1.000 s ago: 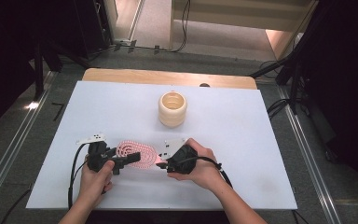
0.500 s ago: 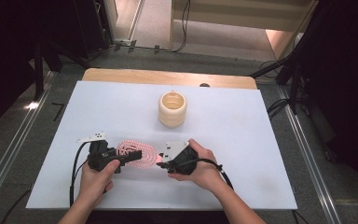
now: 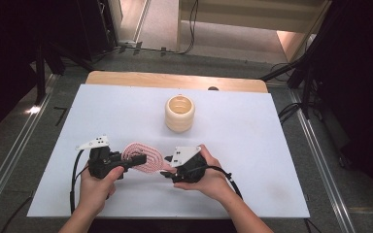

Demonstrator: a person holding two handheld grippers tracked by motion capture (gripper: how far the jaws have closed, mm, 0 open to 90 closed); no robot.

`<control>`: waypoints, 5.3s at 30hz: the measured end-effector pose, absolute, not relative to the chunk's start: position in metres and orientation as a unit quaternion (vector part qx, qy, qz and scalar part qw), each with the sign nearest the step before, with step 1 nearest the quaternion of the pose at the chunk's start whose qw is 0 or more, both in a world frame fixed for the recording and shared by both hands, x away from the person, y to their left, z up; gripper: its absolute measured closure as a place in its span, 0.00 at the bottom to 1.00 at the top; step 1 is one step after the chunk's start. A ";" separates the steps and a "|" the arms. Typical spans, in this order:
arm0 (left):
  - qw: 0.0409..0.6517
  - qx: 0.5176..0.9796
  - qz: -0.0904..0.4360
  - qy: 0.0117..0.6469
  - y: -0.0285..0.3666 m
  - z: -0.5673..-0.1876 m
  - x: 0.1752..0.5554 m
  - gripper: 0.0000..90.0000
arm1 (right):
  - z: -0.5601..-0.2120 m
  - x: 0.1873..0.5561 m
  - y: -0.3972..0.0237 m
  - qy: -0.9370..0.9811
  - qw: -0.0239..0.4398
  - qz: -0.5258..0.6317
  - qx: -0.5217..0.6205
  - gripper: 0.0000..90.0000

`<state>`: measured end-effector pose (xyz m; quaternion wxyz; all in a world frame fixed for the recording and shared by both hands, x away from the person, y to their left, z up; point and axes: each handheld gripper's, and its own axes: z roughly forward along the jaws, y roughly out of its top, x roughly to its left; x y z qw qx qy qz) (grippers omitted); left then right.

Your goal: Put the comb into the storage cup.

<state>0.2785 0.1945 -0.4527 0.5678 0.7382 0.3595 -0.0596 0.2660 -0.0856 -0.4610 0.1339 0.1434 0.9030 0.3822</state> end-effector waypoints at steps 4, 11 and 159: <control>0.566 0.742 -0.046 0.356 0.197 -0.446 0.280 0.74 | -0.460 0.269 -0.095 0.885 0.131 0.404 0.193 0.03; 0.559 0.750 -0.034 0.351 0.195 -0.441 0.281 0.74 | -0.464 0.264 -0.104 0.863 0.152 0.426 0.225 0.00; 0.633 0.712 0.049 0.300 0.145 -0.388 0.300 0.73 | -0.466 0.240 -0.212 0.694 0.261 0.560 0.369 0.00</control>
